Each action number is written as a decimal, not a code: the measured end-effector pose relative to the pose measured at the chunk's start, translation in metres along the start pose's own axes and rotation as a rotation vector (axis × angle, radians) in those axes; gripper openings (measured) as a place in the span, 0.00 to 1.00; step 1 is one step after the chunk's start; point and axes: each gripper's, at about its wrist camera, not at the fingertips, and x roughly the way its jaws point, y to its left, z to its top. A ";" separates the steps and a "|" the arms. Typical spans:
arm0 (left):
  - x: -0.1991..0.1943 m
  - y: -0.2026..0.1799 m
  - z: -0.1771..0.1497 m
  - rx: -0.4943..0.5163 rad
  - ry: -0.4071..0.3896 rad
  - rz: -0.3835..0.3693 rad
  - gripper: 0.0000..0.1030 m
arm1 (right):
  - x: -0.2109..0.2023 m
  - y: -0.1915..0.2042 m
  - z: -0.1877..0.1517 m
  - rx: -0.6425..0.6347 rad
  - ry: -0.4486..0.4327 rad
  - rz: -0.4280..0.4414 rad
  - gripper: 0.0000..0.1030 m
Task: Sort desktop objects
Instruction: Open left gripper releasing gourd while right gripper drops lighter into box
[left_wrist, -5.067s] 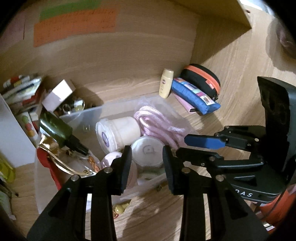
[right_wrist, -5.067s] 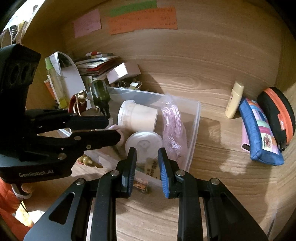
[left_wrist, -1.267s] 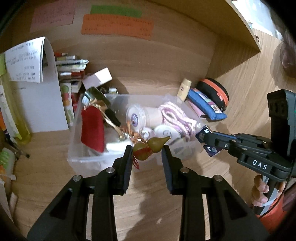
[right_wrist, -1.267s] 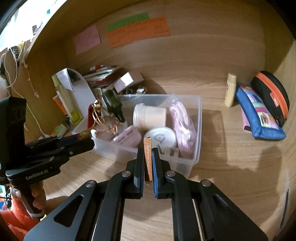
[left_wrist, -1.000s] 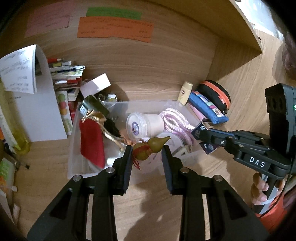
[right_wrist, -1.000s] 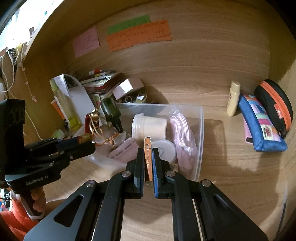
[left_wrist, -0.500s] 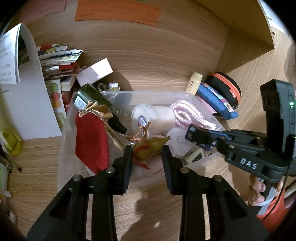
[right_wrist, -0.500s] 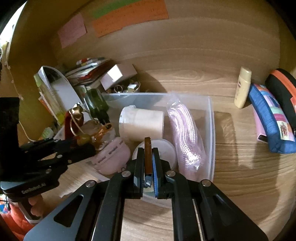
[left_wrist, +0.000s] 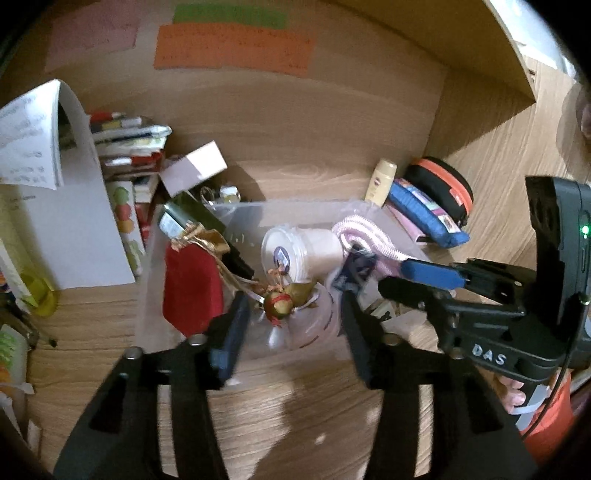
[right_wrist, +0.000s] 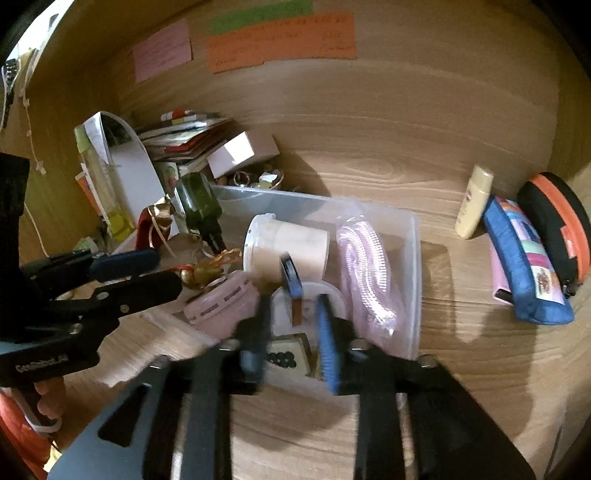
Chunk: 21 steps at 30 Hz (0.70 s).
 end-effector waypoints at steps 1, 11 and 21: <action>-0.003 -0.001 0.000 0.000 -0.010 0.003 0.61 | -0.004 0.000 -0.001 0.003 -0.012 -0.011 0.43; -0.034 -0.008 -0.005 0.002 -0.084 0.093 0.95 | -0.047 -0.007 -0.011 0.039 -0.092 -0.110 0.84; -0.047 -0.012 -0.025 -0.005 -0.071 0.202 0.99 | -0.076 -0.006 -0.033 0.080 -0.116 -0.097 0.99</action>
